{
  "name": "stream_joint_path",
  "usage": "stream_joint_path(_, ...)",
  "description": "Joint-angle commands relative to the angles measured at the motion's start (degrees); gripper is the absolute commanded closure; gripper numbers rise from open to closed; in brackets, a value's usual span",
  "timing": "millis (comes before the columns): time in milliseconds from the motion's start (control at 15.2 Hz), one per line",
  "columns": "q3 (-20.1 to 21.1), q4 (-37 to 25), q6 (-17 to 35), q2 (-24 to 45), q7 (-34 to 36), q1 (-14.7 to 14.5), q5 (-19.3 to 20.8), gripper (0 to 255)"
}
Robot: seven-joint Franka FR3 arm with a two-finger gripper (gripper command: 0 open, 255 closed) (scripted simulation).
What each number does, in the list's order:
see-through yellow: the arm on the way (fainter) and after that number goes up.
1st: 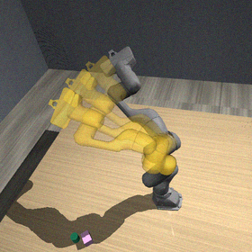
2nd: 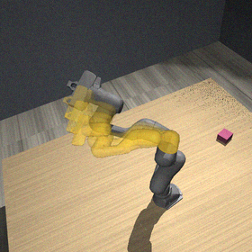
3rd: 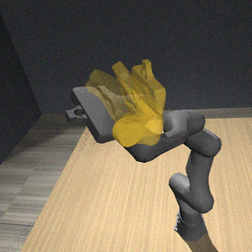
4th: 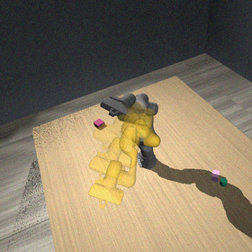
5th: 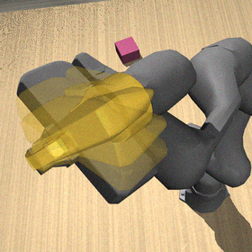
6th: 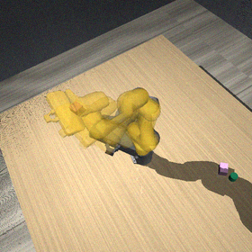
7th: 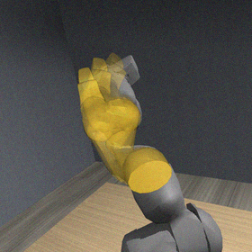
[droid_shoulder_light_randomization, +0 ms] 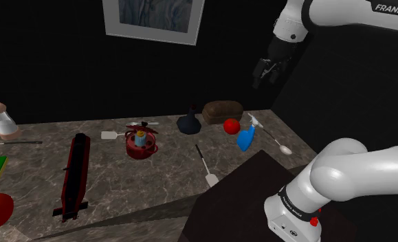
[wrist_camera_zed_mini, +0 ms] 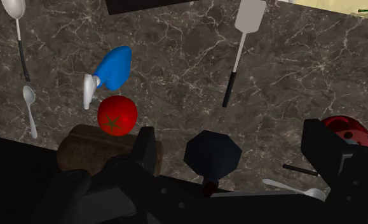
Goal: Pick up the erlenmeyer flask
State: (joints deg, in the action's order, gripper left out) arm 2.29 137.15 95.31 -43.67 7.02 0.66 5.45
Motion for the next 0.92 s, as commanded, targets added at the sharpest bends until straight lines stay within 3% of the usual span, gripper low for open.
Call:
stream_joint_path(0,0.0,0.0,0.0,0.0,0.0,0.0,0.0,0)
stream_joint_path(858,-4.0,-2.7,21.9,25.1,-2.0,1.2,-0.7,0)
